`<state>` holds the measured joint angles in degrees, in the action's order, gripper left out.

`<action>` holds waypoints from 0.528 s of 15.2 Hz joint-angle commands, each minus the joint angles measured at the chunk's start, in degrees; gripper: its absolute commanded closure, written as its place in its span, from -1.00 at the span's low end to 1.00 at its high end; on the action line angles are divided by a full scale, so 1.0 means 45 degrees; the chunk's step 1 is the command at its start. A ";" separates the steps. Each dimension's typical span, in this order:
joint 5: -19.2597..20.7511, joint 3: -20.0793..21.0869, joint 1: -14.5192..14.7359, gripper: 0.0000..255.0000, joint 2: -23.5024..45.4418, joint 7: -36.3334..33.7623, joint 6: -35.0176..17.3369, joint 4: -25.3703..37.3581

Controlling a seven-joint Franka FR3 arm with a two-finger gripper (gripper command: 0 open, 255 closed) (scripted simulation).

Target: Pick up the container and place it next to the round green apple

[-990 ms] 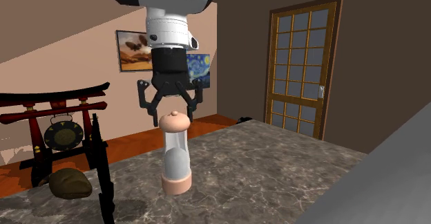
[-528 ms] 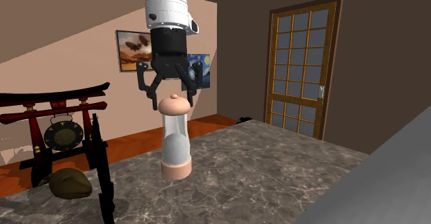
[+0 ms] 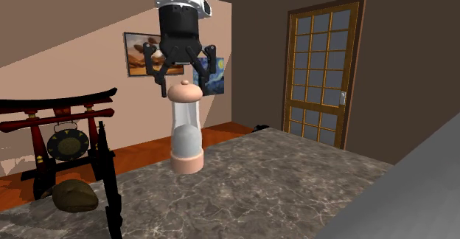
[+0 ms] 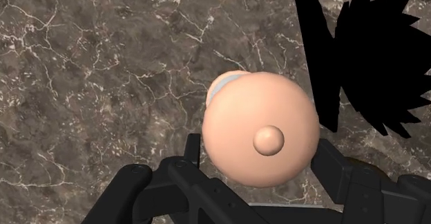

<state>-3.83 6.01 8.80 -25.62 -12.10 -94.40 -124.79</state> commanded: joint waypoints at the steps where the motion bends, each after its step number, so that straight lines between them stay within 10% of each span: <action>1: 0.0003 0.0001 0.0002 1.00 0.0016 -0.0026 0.0343 0.0356; 8: 0.0037 -0.0031 -0.0017 1.00 0.0192 -0.0067 0.1522 0.1712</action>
<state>-3.69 5.88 8.74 -25.01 -12.36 -88.39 -118.18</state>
